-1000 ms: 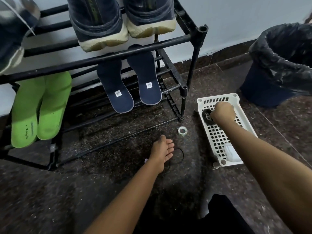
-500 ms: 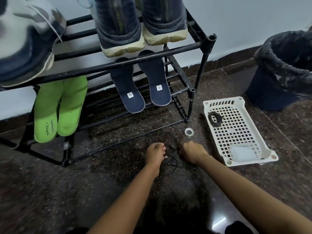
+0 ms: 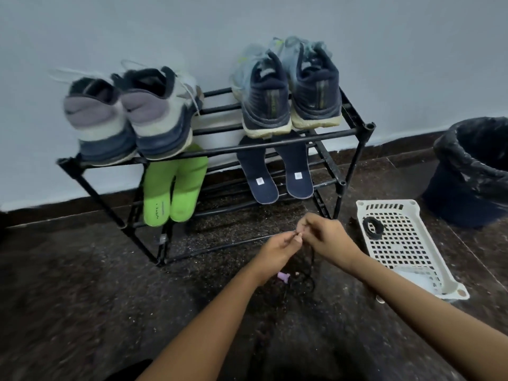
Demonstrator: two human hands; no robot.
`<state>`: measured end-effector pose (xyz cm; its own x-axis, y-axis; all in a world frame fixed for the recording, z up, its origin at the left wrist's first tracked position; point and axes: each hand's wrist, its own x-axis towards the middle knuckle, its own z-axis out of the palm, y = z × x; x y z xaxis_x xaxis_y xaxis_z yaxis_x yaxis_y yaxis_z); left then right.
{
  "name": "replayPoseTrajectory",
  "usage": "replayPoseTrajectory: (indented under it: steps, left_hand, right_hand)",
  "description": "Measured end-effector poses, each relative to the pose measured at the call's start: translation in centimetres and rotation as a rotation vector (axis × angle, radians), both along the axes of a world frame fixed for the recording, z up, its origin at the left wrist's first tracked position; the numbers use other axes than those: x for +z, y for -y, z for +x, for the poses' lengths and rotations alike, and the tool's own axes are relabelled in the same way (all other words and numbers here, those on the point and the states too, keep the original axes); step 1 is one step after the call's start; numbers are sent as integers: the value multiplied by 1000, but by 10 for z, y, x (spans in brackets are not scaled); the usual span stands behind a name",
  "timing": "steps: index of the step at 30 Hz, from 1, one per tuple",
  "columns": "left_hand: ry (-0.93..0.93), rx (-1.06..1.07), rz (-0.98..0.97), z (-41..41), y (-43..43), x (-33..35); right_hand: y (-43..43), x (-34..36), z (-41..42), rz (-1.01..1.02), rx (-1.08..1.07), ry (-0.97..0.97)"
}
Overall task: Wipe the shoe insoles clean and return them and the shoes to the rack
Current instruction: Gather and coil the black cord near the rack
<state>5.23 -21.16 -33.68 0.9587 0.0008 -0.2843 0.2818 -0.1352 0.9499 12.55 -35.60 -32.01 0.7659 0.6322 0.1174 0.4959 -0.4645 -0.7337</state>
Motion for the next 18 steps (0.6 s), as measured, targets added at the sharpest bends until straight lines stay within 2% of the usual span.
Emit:
replayPoseTrajectory:
  steps: [5,13,18]
  left_hand:
    - [42,13,73,-21,-2,49]
    - [136,85,54,-57,5,130]
    - [244,173,144,-95,-2,185]
  right_hand:
    - [-13,62,-25,149,-6,-3]
    - [-26,163,-56,146,87,163]
    - [-27,232,-84,199,60,331]
